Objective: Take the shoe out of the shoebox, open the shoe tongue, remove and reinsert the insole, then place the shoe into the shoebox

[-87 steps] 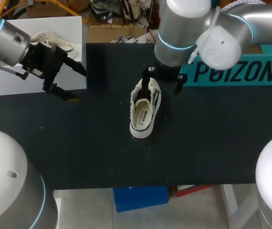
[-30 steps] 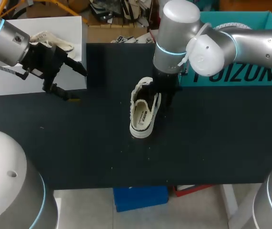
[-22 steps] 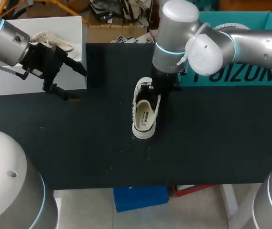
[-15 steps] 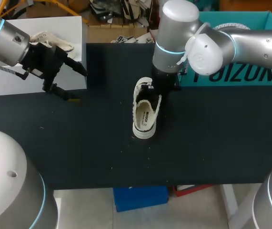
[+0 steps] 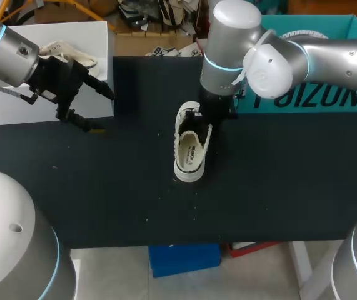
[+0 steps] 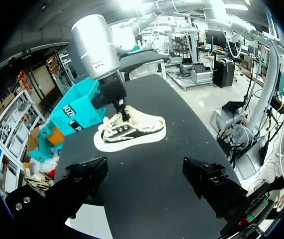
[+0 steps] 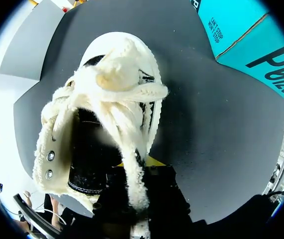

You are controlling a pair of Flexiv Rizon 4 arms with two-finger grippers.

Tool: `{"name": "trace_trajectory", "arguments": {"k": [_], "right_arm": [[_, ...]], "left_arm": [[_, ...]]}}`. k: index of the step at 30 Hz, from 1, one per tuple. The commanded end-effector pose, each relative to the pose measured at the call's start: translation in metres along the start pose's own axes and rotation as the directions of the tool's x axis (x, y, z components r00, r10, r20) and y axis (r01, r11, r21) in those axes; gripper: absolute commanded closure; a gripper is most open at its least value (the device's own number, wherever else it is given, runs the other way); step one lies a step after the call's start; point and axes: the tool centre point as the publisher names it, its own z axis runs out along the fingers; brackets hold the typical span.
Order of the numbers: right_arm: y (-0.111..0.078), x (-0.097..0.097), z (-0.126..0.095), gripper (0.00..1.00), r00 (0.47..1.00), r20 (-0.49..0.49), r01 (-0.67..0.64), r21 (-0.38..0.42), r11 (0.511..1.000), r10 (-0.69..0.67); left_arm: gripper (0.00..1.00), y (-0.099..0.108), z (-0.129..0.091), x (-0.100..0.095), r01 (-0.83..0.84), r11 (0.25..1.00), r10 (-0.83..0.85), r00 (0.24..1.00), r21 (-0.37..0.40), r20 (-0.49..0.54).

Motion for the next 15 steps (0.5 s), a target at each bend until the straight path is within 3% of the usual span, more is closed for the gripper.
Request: {"name": "trace_trajectory", "arguments": {"k": [1,5,15], "right_arm": [[0.002,0.000,0.002,1.00,1.000,0.000,0.000,0.000,1.000,0.000],[0.001,0.000,-0.003,1.00,1.000,0.000,0.000,0.000,1.000,0.000],[0.000,0.005,-0.085,1.00,0.998,0.039,0.046,-0.014,0.999,-0.046]], "left_arm": [[0.00,-0.001,0.000,0.000,0.001,1.000,-0.001,1.000,-0.004,-0.003],[0.00,-0.001,0.000,0.000,0.001,1.000,-0.001,1.000,-0.004,-0.003],[0.00,-0.001,0.000,0.000,0.001,1.000,-0.001,1.000,-0.004,-0.003]]}}
